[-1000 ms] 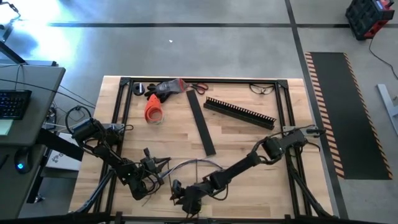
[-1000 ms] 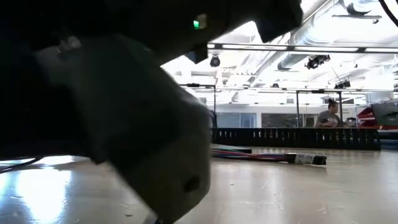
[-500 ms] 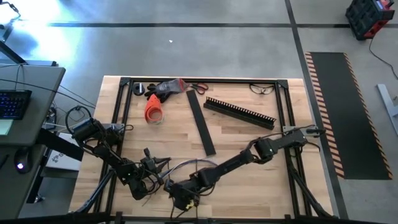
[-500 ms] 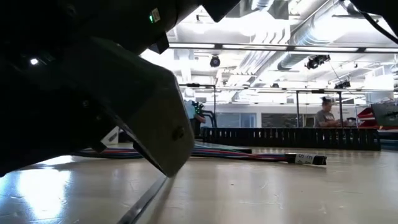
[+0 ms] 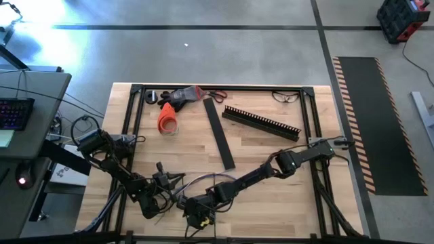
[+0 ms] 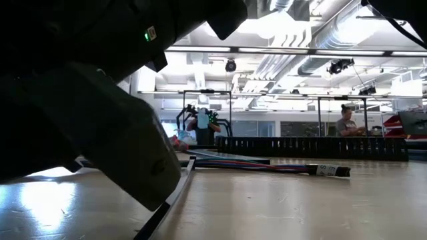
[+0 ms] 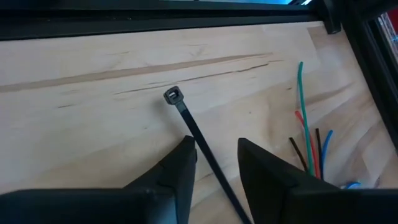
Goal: Ziptie cables
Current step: Wrap the black zip tie on the cables
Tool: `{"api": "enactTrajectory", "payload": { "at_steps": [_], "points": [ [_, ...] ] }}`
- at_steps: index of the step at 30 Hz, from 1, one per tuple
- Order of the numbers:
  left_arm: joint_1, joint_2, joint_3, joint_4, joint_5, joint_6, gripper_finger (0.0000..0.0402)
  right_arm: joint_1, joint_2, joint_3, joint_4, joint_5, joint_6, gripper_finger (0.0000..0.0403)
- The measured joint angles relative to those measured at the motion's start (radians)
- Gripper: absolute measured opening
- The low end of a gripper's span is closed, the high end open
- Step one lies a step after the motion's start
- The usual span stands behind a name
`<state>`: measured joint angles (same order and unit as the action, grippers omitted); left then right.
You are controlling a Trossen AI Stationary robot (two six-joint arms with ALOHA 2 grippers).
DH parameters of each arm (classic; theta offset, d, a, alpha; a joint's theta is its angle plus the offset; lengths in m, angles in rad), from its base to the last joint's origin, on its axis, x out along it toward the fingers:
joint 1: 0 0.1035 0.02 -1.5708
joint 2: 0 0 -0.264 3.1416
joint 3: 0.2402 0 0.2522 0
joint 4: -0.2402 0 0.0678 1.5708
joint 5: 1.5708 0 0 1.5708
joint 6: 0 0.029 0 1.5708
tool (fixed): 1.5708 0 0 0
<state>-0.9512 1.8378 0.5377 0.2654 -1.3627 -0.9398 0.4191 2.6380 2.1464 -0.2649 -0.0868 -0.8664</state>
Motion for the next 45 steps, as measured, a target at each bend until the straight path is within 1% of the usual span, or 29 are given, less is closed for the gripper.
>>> {"api": "enactTrajectory", "payload": {
  "at_steps": [3,8,9,14,21,23,29,34,39,43,45],
  "points": [
    [0.000,0.000,0.000,-0.007,0.000,-0.001,0.0000,-0.004,0.002,-0.001,-0.001,-0.024,0.018,0.0079],
    [0.003,0.000,0.000,-0.006,-0.008,-0.009,0.0000,-0.005,0.024,0.002,0.037,-0.042,0.055,0.0013],
    [0.003,0.000,0.000,-0.007,-0.008,-0.010,0.0000,-0.005,0.025,0.001,0.043,-0.038,0.076,0.0007],
    [0.003,0.000,0.000,-0.008,-0.004,-0.003,0.0000,0.013,0.031,-0.001,0.105,0.005,0.303,0.0001],
    [0.000,0.000,0.000,0.000,-0.004,-0.001,0.0000,0.044,0.004,-0.004,0.063,0.123,0.525,0.0000],
    [-0.003,0.000,0.000,0.001,-0.001,-0.001,0.0000,0.057,-0.003,-0.004,0.060,0.177,0.574,0.0000],
    [-0.028,0.000,0.000,0.009,-0.001,0.019,0.0000,0.104,-0.020,-0.004,0.063,0.413,0.698,0.0000],
    [-0.045,0.000,0.000,0.054,-0.001,0.074,0.0000,0.144,-0.027,-0.003,0.063,0.594,0.830,0.0000],
    [-0.046,0.000,0.000,0.101,-0.001,0.134,0.0000,0.172,-0.027,-0.003,0.059,0.737,0.936,0.0000],
    [-0.045,0.000,0.004,0.147,0.005,0.199,0.0000,0.196,-0.028,-0.003,0.003,0.854,1.031,0.0000],
    [-0.044,0.000,0.014,0.152,0.012,0.232,0.0000,0.205,-0.040,-0.002,-0.081,0.886,1.108,0.0000]
  ]
}}
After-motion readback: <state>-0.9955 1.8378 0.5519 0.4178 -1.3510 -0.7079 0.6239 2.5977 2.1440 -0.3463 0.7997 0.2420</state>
